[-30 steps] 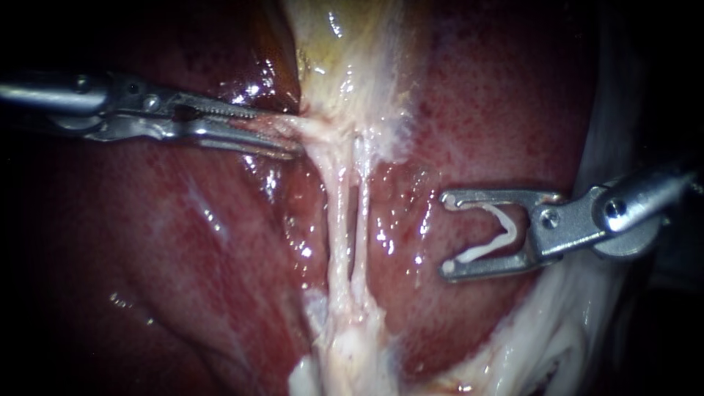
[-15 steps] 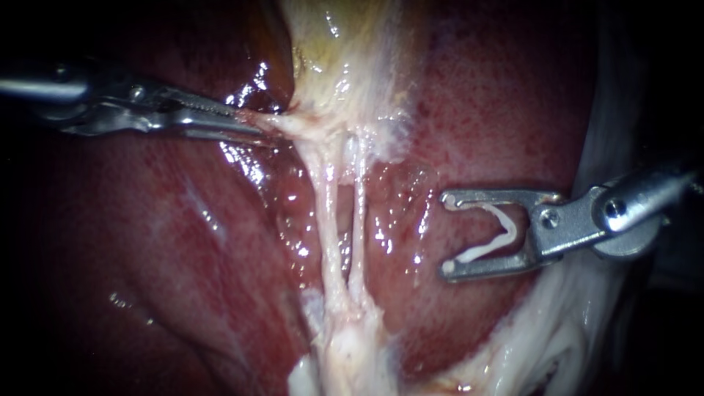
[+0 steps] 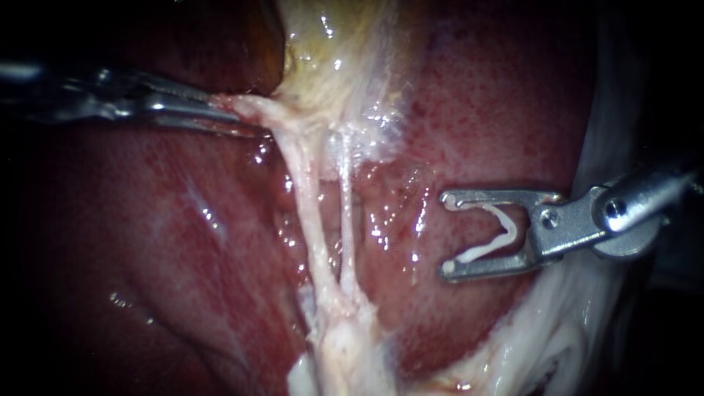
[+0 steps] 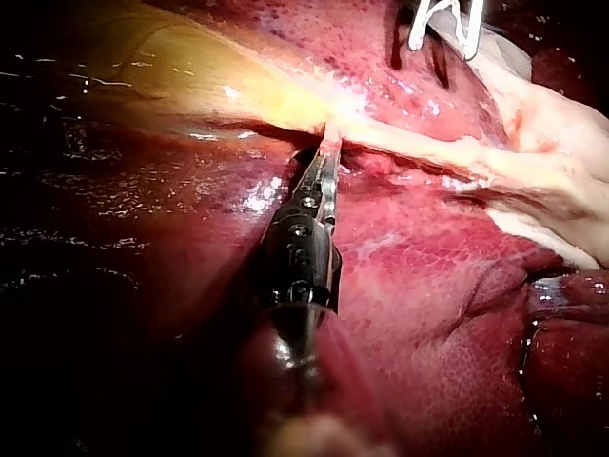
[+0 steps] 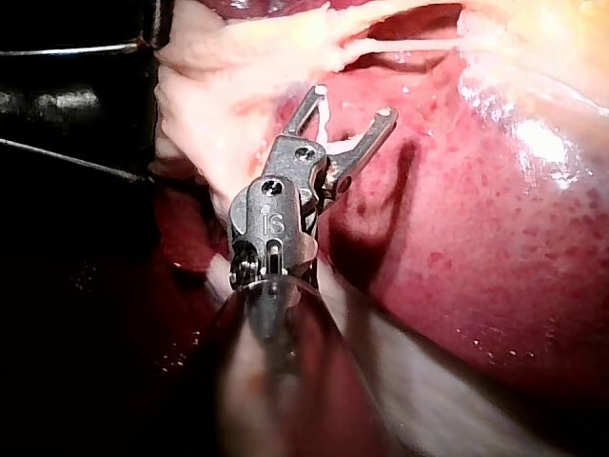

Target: Grabbing gallbladder

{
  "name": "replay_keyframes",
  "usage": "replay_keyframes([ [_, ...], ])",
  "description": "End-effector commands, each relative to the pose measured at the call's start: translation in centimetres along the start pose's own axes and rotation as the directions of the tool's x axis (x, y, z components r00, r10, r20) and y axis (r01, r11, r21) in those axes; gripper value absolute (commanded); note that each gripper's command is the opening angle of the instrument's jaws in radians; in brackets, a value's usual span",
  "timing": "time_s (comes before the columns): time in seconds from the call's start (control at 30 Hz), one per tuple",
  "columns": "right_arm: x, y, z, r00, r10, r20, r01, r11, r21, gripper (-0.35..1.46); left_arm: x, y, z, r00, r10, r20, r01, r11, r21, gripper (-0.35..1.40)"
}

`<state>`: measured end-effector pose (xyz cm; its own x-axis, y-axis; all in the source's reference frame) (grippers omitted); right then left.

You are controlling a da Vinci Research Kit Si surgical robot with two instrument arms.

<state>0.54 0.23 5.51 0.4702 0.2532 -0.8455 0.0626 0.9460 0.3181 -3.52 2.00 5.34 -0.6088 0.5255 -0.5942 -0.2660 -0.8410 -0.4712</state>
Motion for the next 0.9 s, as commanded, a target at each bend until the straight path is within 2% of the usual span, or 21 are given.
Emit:
replay_keyframes([
  [0.03,0.00,0.00,0.00,1.000,0.000,0.000,0.000,1.000,0.000,0.48,0.02,-0.01,-0.06,1.0000,-0.003,-0.001,0.003,1.000,0.003,-0.35],
  [0.27,0.00,0.00,0.00,1.000,0.000,0.000,0.000,1.000,0.000,0.48,0.07,-0.07,-0.26,1.0000,-0.008,0.003,0.008,1.000,0.013,-0.35],
  [0.9,0.00,0.00,0.00,1.000,0.000,0.000,0.000,1.000,0.000,0.48,0.07,-0.07,-0.27,1.0000,-0.009,0.001,0.009,1.000,0.016,-0.35],
])
